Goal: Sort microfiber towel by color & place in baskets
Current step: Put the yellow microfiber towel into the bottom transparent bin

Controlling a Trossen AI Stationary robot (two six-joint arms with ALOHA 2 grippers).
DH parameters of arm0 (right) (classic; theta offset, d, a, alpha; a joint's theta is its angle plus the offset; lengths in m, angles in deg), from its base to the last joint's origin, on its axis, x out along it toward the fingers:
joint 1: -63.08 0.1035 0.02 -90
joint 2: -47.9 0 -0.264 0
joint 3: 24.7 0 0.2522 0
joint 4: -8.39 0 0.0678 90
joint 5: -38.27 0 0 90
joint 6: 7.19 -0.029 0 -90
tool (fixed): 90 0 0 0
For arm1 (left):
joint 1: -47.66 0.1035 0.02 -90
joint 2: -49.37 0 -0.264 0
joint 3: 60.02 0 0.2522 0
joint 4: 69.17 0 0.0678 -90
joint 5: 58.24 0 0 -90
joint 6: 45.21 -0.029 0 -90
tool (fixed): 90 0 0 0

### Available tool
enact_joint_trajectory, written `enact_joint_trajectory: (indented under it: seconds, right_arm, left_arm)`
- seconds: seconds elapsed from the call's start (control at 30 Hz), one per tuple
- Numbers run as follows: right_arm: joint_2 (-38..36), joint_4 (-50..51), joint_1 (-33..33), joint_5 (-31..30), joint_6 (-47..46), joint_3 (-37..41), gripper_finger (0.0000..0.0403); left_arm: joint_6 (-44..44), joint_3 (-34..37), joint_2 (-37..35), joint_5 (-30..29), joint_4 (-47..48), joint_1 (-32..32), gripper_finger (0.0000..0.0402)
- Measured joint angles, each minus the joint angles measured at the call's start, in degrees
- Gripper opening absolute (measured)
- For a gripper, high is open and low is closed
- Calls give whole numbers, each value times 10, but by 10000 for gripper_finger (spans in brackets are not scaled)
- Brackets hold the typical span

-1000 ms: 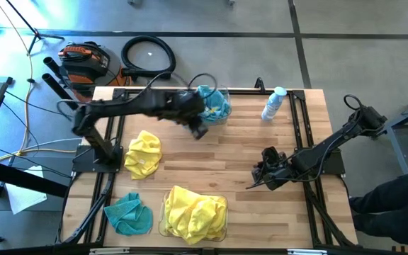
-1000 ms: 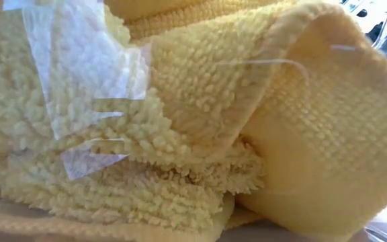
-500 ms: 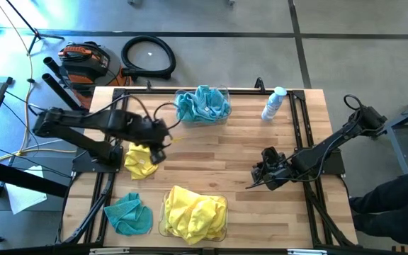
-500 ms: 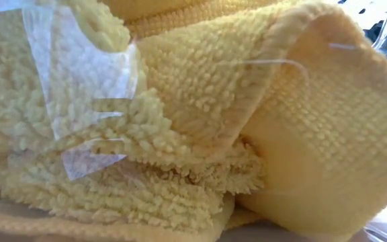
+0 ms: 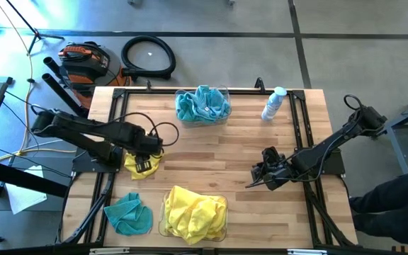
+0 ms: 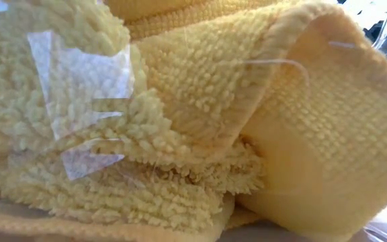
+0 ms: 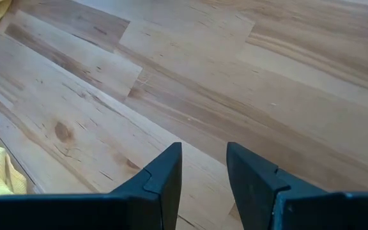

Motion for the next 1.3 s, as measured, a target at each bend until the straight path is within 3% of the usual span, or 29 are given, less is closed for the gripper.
enact_joint_trajectory:
  seconds: [0.37, 0.53, 0.67, 0.97, 1.07, 1.23, 1.3]
  right_arm:
    - [0, 0, 0, 0, 0, 0, 118]
    - [0, 0, 0, 0, 0, 0, 118]
    - [0, 0, 0, 0, 1, 0, 118]
    - [0, 0, 0, -1, 1, 0, 118]
    - [0, 0, 0, -8, 2, 0, 118]
    - [0, 0, 0, -25, 2, 0, 118]
    - [0, 0, 0, -26, 2, 0, 118]
  left_arm:
    - [-32, 106, 42, 42, -129, 59, 129]
    - [-24, 124, 79, 47, -141, 91, 129]
    - [-7, 152, 113, 91, -166, 120, 129]
    - [-4, 173, 154, 100, -178, 139, 128]
    - [-8, 173, 154, 101, -179, 139, 110]
    - [9, 174, 154, 96, -176, 138, 24]
    - [9, 171, 153, 95, -171, 138, 10]
